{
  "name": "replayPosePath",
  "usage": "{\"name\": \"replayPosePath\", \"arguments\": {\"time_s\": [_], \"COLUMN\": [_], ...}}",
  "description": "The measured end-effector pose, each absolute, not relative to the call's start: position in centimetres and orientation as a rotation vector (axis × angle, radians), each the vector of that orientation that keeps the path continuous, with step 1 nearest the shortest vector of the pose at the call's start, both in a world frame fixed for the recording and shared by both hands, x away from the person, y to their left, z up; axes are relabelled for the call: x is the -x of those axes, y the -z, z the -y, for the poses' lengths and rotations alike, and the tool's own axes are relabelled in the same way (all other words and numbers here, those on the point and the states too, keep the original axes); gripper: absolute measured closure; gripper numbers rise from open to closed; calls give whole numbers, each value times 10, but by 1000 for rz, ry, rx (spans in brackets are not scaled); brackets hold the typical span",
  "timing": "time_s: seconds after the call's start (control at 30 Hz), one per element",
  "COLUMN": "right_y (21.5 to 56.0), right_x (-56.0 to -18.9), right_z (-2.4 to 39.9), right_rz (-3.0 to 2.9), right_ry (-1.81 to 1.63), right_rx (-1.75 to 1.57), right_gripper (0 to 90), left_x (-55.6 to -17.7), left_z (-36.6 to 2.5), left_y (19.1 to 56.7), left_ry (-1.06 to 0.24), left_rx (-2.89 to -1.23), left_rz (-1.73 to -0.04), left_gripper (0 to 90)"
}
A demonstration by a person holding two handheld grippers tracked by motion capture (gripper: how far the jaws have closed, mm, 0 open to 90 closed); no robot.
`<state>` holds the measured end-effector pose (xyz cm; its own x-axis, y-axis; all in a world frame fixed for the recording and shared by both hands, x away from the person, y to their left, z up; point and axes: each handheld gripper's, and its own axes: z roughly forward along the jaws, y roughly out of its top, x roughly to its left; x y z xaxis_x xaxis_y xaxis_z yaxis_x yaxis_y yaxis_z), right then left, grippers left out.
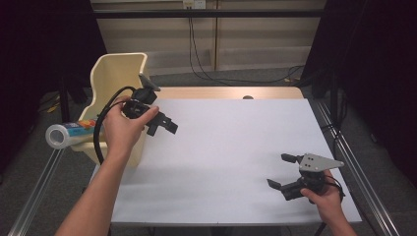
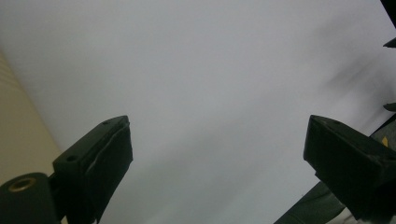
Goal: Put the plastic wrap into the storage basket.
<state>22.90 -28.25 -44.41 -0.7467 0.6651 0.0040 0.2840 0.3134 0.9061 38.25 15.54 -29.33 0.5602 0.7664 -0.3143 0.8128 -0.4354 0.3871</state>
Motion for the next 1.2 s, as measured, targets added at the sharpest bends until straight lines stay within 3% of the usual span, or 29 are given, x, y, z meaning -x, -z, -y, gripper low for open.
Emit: {"name": "replayPosePath", "arguments": {"time_s": [0.77,1.1,1.2], "right_y": [445,446,446], "right_x": [-229,-229,-229], "right_z": [282,281,281], "right_rz": [-2218,-2223,-2225], "right_ry": [-1407,-1405,-1403], "right_rx": [-839,-834,-831], "right_gripper": [13,13,13], "left_x": [-356,-336,-330], "left_z": [-146,-148,-150], "left_y": [346,378,387], "left_ry": [36,-64,-170], "left_rx": [-2157,-2042,-2006], "left_rz": [-1134,-1036,-1012], "left_gripper": [53,39,29]}}
